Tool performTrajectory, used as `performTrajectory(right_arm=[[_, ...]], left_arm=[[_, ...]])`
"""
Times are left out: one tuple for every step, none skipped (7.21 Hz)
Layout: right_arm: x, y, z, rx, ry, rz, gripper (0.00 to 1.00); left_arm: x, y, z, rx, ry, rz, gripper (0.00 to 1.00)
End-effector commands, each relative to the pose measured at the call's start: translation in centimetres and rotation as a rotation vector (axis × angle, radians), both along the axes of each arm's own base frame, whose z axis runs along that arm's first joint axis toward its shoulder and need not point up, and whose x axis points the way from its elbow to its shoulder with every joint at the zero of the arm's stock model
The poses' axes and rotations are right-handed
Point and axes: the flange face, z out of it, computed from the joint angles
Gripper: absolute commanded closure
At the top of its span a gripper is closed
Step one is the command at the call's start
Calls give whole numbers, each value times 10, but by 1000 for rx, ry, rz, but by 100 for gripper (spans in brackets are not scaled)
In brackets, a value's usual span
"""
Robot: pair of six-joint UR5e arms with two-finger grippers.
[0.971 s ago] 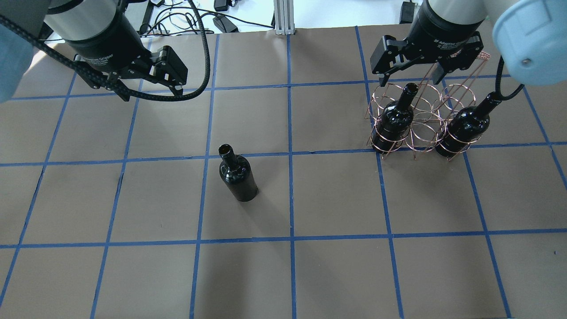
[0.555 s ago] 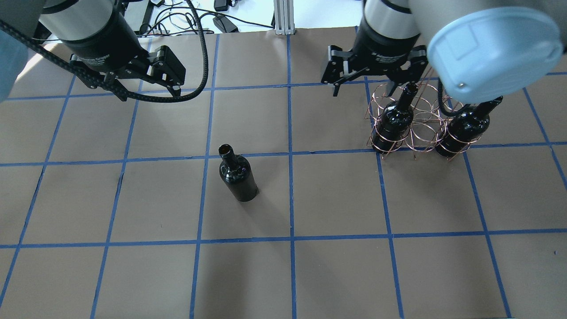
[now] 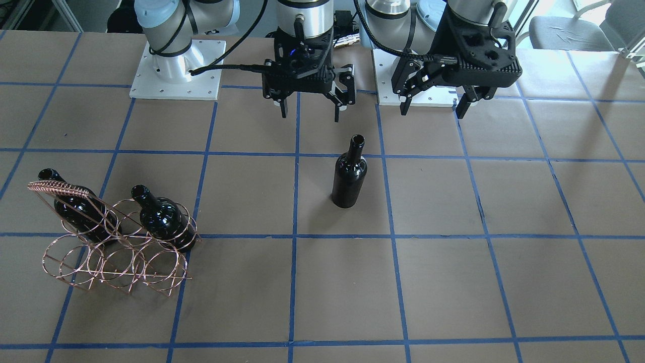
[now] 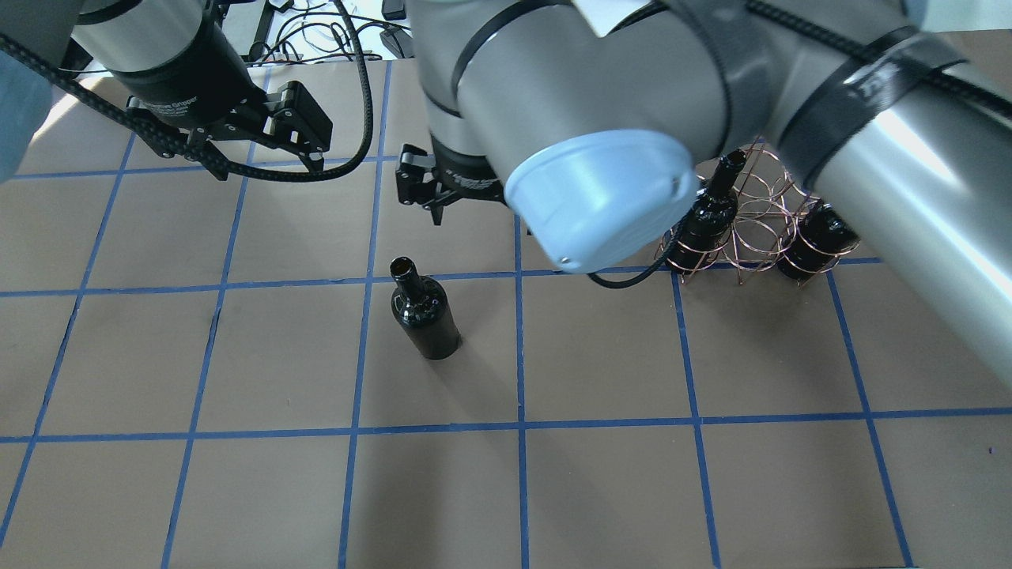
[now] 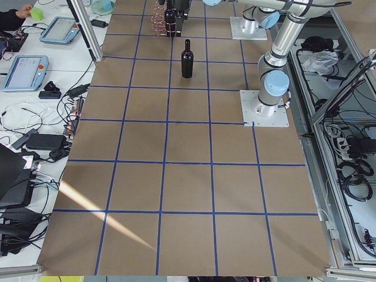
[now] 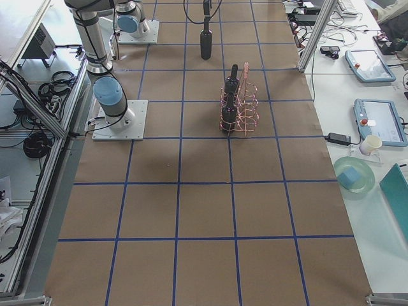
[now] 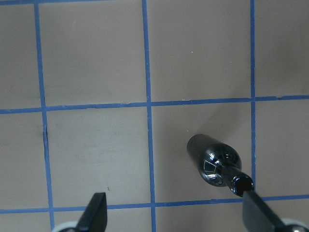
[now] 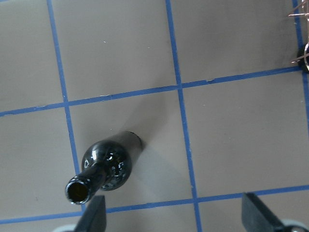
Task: Place wine into wine basket
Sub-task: 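Reach the right gripper across to the standing bottle and descend over its neck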
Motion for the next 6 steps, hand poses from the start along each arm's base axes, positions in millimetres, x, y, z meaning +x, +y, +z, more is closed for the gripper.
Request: performTrajectory(right_arm=[[49,10,-38,23,-6,-67,0],[57,12,-47,33,0,-75,0],[61,12,-49,26,-8,-74,0],[62,10,-54,30,-3,-76,0],[64,7,-58,25,-7,-76,0],[67,4,-64,27,-5,-78,0]], left_arm=[[0,1,1,-3,1,0,0],[3,0,3,-6,1,6,0],[7,0,8,-16,2,7,0],[12,-2,12,-26,1,9,0],[23,-6,15,-32,5,31,0],[29,-7,20,-41,7,44,0]])
